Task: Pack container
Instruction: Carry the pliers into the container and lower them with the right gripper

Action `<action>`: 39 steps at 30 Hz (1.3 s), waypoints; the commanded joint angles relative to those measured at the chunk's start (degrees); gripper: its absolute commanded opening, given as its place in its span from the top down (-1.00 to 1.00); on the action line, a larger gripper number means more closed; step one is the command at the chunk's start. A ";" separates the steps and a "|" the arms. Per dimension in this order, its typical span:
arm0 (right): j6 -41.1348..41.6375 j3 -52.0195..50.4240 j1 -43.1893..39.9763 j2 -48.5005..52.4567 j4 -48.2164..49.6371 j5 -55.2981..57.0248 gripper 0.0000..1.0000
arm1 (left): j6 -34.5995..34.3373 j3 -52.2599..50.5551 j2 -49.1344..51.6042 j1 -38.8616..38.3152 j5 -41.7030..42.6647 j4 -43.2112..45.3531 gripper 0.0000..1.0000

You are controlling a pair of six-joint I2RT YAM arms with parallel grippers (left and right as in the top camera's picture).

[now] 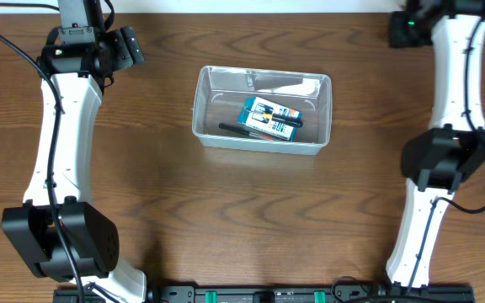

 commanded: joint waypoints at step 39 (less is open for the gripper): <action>-13.97 -23.93 32.85 -3.78 -0.68 -6.14 0.98 | 0.74 0.31 0.79 0.13 -0.92 0.00 -0.96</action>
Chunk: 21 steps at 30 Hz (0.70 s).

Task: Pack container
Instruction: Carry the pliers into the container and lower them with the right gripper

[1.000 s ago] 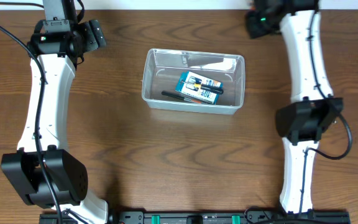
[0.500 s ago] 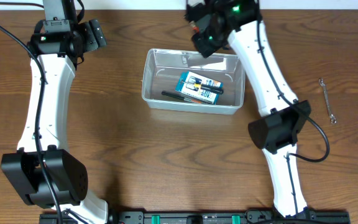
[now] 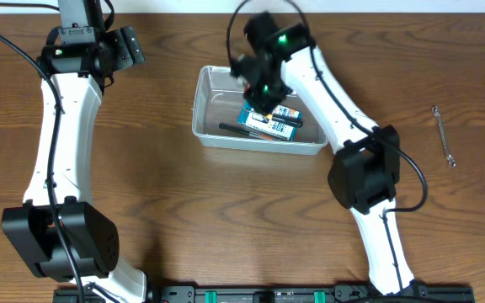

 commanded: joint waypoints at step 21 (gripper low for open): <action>1.33 3.45 -0.52 -4.02 -0.46 4.85 0.11 | 0.76 0.31 0.79 0.13 -0.92 0.00 -0.96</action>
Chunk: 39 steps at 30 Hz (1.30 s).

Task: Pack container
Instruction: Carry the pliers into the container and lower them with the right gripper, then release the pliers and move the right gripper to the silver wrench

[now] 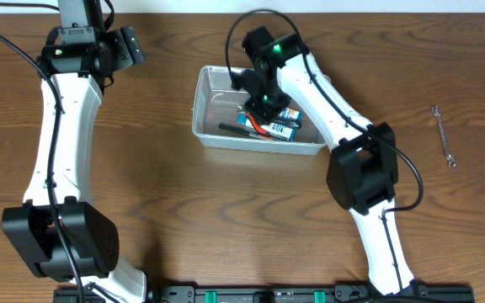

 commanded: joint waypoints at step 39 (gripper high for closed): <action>-11.56 -30.67 -52.94 -20.11 9.05 6.84 -0.45 | 0.72 0.31 0.79 0.13 -0.92 0.00 -0.96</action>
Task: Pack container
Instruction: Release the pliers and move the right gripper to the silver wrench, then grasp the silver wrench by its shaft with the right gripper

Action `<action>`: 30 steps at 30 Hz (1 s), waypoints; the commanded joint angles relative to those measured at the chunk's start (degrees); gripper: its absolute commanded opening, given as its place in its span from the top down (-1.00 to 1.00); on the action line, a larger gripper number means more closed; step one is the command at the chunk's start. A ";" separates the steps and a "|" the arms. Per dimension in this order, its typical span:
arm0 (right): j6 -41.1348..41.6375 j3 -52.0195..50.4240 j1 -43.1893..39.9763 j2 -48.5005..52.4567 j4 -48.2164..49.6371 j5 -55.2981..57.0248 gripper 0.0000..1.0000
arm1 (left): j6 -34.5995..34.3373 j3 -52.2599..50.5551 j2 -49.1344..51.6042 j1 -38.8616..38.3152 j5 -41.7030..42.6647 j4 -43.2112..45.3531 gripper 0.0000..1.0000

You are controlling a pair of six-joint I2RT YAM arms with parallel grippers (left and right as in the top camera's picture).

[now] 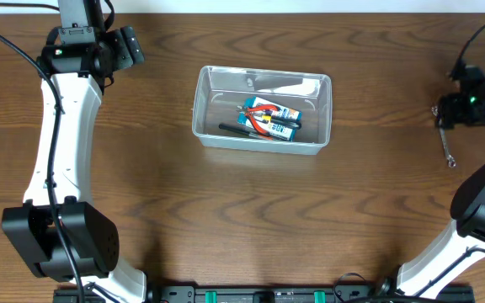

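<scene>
A clear plastic container [320,87] stands mid-table in the overhead view. Inside lie a blue battery pack [283,119], a black pen [232,129] and a red-handled tool [254,119] resting on the pack's left end. A small metal wrench [448,146] lies on the wood at the far right. My right gripper [441,114] is right over the wrench's upper end; its jaws are too small and dark to read. My left gripper [131,45] hangs at the far back left, well away from the container, holding nothing that I can see.
The white left arm [53,135] runs down the left side of the table. The right arm comes up along the right edge. Bare brown wood [251,210] lies between the container and the front rail.
My right gripper was down in the container over the battery pack with something red under it. Now the red-handled tool lies there alone and the gripper is at the wrench, far right.
At first the container held only the battery pack and pen, with my right arm at the far right. Then the right gripper was over the container, then low inside it with a red item. Now that tool stays in the container and the arm is back right.
</scene>
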 commanded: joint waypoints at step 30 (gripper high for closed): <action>0.07 -7.34 -4.81 9.94 9.18 2.43 -0.29 | 0.76 0.31 0.79 0.13 -0.94 0.02 -0.96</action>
